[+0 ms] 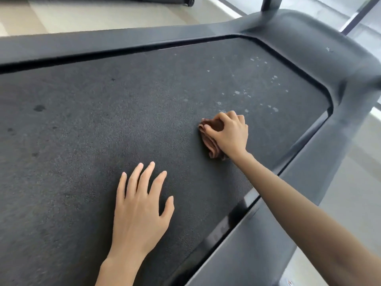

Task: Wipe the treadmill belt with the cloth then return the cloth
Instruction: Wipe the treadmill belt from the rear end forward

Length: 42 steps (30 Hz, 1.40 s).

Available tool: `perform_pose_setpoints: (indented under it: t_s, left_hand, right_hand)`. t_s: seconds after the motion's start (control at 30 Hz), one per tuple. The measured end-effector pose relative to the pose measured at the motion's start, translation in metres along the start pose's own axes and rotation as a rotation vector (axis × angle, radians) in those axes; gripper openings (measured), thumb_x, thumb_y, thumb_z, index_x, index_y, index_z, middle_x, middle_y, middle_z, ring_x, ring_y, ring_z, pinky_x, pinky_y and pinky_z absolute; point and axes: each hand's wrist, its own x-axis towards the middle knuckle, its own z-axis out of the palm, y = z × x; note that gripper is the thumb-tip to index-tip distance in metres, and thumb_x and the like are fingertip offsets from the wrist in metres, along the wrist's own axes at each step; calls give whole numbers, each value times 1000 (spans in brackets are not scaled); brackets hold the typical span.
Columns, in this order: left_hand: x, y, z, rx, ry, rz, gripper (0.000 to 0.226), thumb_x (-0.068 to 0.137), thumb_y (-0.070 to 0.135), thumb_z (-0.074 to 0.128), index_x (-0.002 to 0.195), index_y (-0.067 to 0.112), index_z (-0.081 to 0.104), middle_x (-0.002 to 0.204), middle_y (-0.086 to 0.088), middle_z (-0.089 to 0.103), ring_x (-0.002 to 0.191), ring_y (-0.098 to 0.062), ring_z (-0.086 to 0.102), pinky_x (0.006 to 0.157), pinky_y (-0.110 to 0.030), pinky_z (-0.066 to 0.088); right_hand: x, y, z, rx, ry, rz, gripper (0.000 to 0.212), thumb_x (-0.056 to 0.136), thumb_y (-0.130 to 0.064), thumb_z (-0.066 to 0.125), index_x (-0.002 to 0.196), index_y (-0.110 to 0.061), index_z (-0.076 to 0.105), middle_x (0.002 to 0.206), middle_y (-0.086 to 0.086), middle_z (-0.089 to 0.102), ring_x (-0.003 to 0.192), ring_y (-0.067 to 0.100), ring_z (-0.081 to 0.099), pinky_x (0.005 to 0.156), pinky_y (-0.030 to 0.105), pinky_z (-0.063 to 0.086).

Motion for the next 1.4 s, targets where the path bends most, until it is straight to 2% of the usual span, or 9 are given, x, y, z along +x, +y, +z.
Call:
perform_pose_setpoints:
  t_s: [0.1, 0.27, 0.47, 0.57, 0.7, 0.83, 1.03, 1.23, 1.4]
  left_hand:
    - [0, -1, 3, 36, -4, 17, 56, 86, 43, 37, 128, 13, 58, 141, -11, 48, 134, -32, 38, 109, -54, 26]
    - [2, 5, -1, 114, -14, 3, 63, 96, 51, 19, 129, 13, 56, 141, -9, 46, 134, -31, 37, 111, -51, 22]
    - [34, 36, 6, 221, -72, -141, 60, 91, 49, 28, 133, 13, 52, 141, -11, 45, 135, -30, 35, 112, -46, 22]
    - [45, 60, 17, 272, -102, -124, 62, 88, 47, 31, 133, 10, 53, 141, -13, 46, 134, -32, 37, 110, -47, 25]
    - [57, 79, 17, 265, -101, -145, 60, 89, 47, 31, 132, 12, 54, 140, -12, 48, 133, -30, 39, 109, -49, 29]
    - [85, 99, 18, 217, -57, -151, 61, 88, 47, 31, 134, 13, 51, 142, -13, 45, 134, -32, 38, 108, -52, 32]
    - [129, 138, 43, 164, -59, 22, 61, 88, 45, 32, 132, 11, 54, 139, -12, 50, 131, -29, 43, 106, -51, 37]
    - [128, 136, 63, 93, -60, 25, 63, 89, 46, 31, 135, 8, 51, 144, -12, 45, 136, -28, 37, 108, -50, 33]
    - [129, 133, 66, 55, -33, 42, 63, 88, 43, 31, 134, 4, 52, 143, -16, 45, 135, -32, 37, 107, -54, 33]
  right_hand:
    - [39, 5, 14, -9, 11, -11, 37, 81, -55, 63, 95, -21, 63, 102, 2, 57, 106, 29, 45, 81, 36, 32]
    - [72, 14, 22, 7, -49, -96, 37, 83, -54, 60, 99, -21, 61, 107, 3, 55, 106, 31, 43, 82, 38, 30]
    - [21, 54, -5, 132, -100, -329, 36, 80, -54, 57, 93, -21, 63, 100, 2, 56, 98, 32, 45, 82, 42, 35]
    - [-25, 80, -33, 144, -95, -396, 35, 77, -55, 52, 86, -24, 65, 96, 0, 57, 93, 30, 47, 76, 42, 40]
    - [-60, 111, -57, 177, -83, -469, 28, 74, -53, 57, 79, -27, 65, 92, -4, 58, 91, 28, 49, 74, 38, 40]
    - [-5, 91, -35, 145, -91, -416, 35, 73, -59, 53, 79, -27, 65, 89, -4, 59, 92, 27, 50, 76, 39, 38]
    - [99, 73, 7, -10, -141, -167, 39, 85, -56, 56, 105, -23, 61, 114, 3, 57, 108, 30, 44, 86, 40, 34]
    - [58, 103, -13, 9, -64, -168, 35, 83, -52, 61, 99, -21, 62, 106, 4, 57, 102, 31, 44, 83, 40, 34]
    - [-18, 141, -53, 9, -19, -122, 36, 77, -58, 52, 89, -26, 63, 96, -5, 57, 95, 25, 46, 77, 39, 39]
